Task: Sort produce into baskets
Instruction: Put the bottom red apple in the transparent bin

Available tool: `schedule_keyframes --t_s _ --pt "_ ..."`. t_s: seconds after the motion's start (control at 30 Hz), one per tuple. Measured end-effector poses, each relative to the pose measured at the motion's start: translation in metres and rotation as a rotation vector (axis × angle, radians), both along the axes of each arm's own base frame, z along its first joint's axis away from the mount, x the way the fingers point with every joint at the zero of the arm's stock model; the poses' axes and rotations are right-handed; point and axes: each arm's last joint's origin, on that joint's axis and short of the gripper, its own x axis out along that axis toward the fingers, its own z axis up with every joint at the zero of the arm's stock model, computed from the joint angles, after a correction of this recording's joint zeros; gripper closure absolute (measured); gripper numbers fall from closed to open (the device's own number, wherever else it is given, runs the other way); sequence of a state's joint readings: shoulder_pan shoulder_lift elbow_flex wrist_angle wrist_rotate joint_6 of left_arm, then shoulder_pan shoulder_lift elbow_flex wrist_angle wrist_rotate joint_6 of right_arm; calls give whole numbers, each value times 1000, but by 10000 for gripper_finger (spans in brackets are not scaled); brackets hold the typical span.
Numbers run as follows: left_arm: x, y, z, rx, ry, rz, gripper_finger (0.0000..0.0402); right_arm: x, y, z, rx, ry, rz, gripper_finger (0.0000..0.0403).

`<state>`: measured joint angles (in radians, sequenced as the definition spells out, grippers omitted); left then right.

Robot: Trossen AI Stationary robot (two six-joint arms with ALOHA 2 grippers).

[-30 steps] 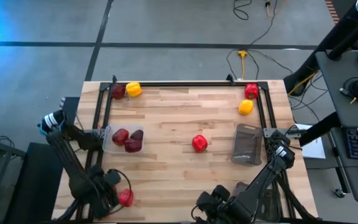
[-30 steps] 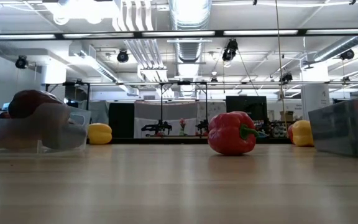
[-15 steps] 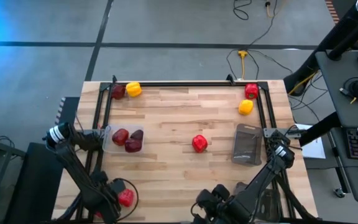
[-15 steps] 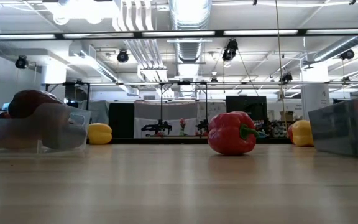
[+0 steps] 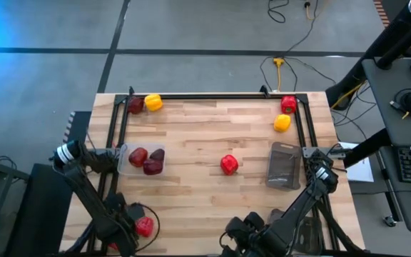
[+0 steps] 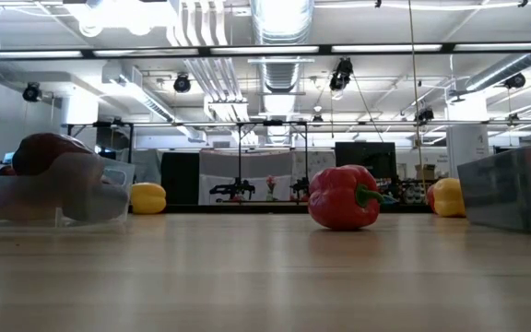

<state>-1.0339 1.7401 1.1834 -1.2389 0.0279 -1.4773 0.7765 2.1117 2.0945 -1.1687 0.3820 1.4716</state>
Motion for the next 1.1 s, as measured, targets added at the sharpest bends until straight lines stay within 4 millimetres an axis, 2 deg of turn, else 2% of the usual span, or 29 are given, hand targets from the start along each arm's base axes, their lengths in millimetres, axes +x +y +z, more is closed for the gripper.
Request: schedule_keyframes --t_s 0.13,0.23,0.3,0.37,0.47,0.57,0.7,0.87,1.1 --pt "3 33 42 141 -76 25 94 1 -1 -1 0 1 -7 3" --pt "12 69 71 223 -160 88 94 3 -4 -3 1 4 -24 3" --pt "22 93 80 199 -263 112 94 5 -6 -4 3 2 -39 3" --pt "28 121 84 244 -290 152 94 7 -6 -5 10 -5 -44 3" --pt "32 157 75 306 -254 199 93 11 -4 -5 46 -38 -62 3" --pt "34 186 68 296 -249 242 93 13 -1 -10 75 -79 -76 3" --pt "38 210 50 265 -269 302 88 15 4 -20 105 -120 -96 3" --pt "30 226 29 305 -217 400 57 16 8 -35 134 -143 -100 3" --pt "27 228 14 285 -179 429 9 15 8 -54 163 -120 -90 3"
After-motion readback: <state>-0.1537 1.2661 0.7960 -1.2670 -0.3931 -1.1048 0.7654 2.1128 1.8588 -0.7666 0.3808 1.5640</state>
